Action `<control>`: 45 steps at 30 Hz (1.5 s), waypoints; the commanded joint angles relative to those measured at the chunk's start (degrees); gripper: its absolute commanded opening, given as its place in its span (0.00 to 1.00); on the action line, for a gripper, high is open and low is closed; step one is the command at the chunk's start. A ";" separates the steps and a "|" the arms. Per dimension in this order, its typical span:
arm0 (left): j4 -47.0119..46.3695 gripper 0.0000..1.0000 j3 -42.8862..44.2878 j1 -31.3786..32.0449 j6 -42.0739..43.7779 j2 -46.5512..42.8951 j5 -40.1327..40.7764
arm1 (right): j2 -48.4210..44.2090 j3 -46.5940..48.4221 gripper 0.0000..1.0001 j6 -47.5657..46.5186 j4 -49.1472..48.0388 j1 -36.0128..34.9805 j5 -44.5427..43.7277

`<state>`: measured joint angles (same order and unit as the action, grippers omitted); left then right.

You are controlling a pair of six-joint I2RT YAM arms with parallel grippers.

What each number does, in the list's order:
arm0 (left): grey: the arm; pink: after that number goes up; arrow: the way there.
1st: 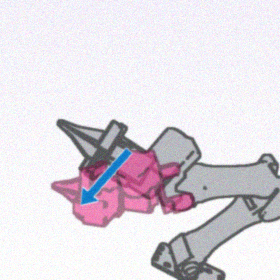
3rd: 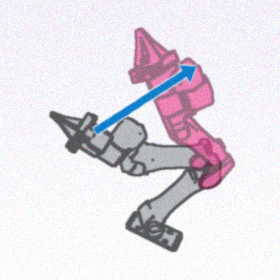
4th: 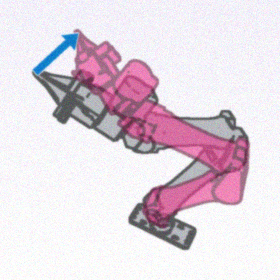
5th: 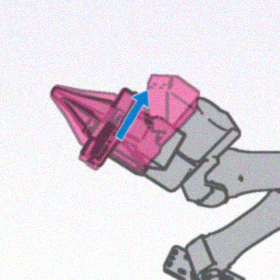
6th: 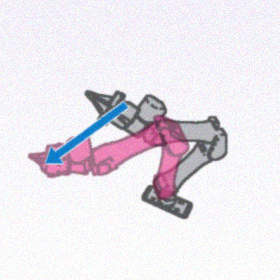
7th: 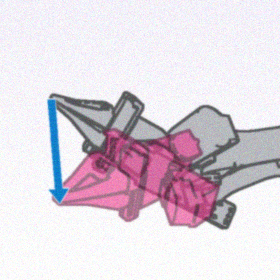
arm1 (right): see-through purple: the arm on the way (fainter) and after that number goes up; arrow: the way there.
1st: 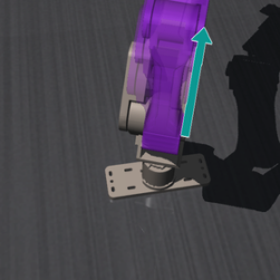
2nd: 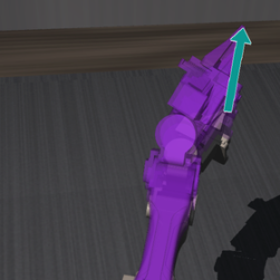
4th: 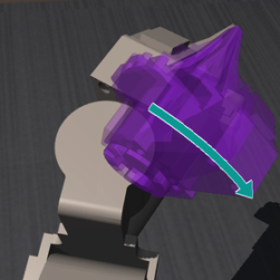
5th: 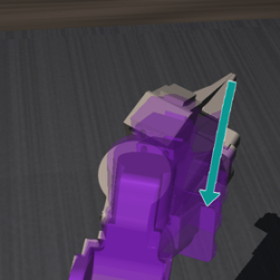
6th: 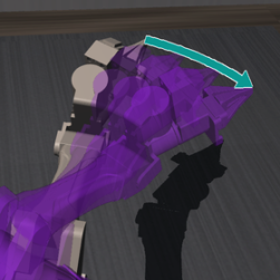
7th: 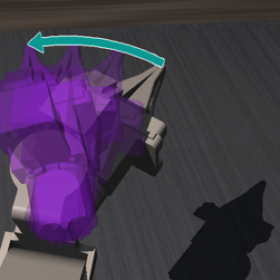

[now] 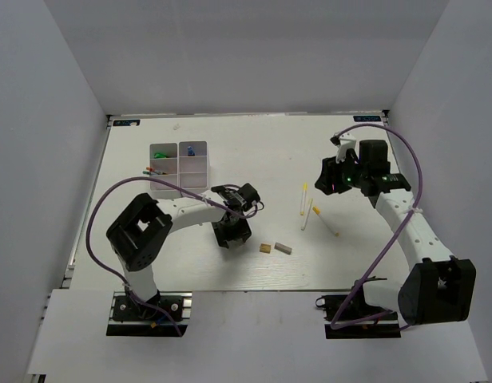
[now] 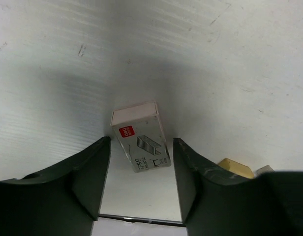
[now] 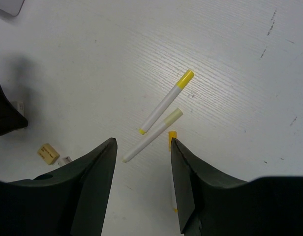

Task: Sort the stationery into containers
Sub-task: Grab a piece of stationery with the left arm, then place the stationery into the container

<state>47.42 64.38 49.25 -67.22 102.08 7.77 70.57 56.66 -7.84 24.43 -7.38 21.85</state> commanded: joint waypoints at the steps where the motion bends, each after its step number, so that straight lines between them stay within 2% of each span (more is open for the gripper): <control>1: -1.01 0.62 1.97 0.23 -0.72 0.48 2.07 | -2.09 -1.81 0.54 0.63 -1.49 0.35 2.15; 2: -1.01 0.60 1.98 0.23 -0.20 0.49 2.60 | -2.62 -2.26 0.54 0.63 -1.49 0.52 2.15; 3: -0.40 0.52 2.67 0.23 -0.19 1.18 2.60 | -2.80 -3.39 0.54 0.63 -1.49 0.35 2.15; 6: -1.09 0.38 3.73 0.23 1.30 1.19 2.60 | -4.47 -4.89 0.54 -0.33 -1.49 0.43 1.71; 7: -1.62 0.28 3.74 0.75 1.91 1.19 1.99 | -4.99 -5.68 0.54 -0.69 -1.57 0.43 1.53; 12: -4.78 0.08 5.75 2.69 7.43 -2.40 0.93 | -8.42 -8.50 0.51 -2.18 -1.92 0.43 1.18; 13: -5.57 0.05 6.28 3.47 8.85 -3.28 0.15 | -8.43 -9.37 0.48 -2.27 -1.93 0.43 1.27; 16: -7.25 0.00 9.09 4.18 14.64 -6.44 1.36 | -8.69 -10.43 0.31 -3.15 -2.19 0.52 2.32; 17: -7.25 0.00 10.84 4.18 15.79 -6.98 2.15 | -8.69 -10.52 0.17 -3.41 -2.19 0.52 2.67; 18: -6.38 0.00 11.55 2.44 16.59 -7.51 3.03 | -8.69 -11.04 0.11 -3.59 -2.19 0.43 4.33; 20: -3.22 0.00 14.52 -0.02 16.60 -8.04 7.85 | -8.69 -11.57 0.05 -4.20 -2.54 0.43 5.66; 21: -1.99 0.00 15.94 -0.99 16.60 -8.04 10.31 | -8.69 -11.75 0.05 -4.21 -2.37 0.35 6.27; 25: 3.11 0.01 23.93 -5.83 13.89 -4.44 11.57 | -8.69 -11.75 0.05 -4.47 -2.45 0.52 6.46; 33: 1.54 0.01 23.34 -14.35 5.88 -5.75 12.62 | -9.92 -13.77 0.05 -5.00 -3.15 0.43 6.45; 37: 2.15 0.01 23.34 -17.16 3.76 -6.37 14.47 | -10.53 -14.91 0.06 -4.99 -3.51 0.26 6.45; 42: 4.96 0.04 23.86 -19.89 -3.51 -7.42 17.19 | -10.62 -15.53 0.06 -4.47 -4.47 0.43 6.72; 45: 4.97 0.04 20.27 -21.30 -7.55 -9.44 18.51 | -10.62 -15.71 0.06 -4.47 -4.65 0.35 6.72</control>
<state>50.92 86.52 29.30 -68.45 97.45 23.07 61.14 41.34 -12.21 22.11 -7.14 27.42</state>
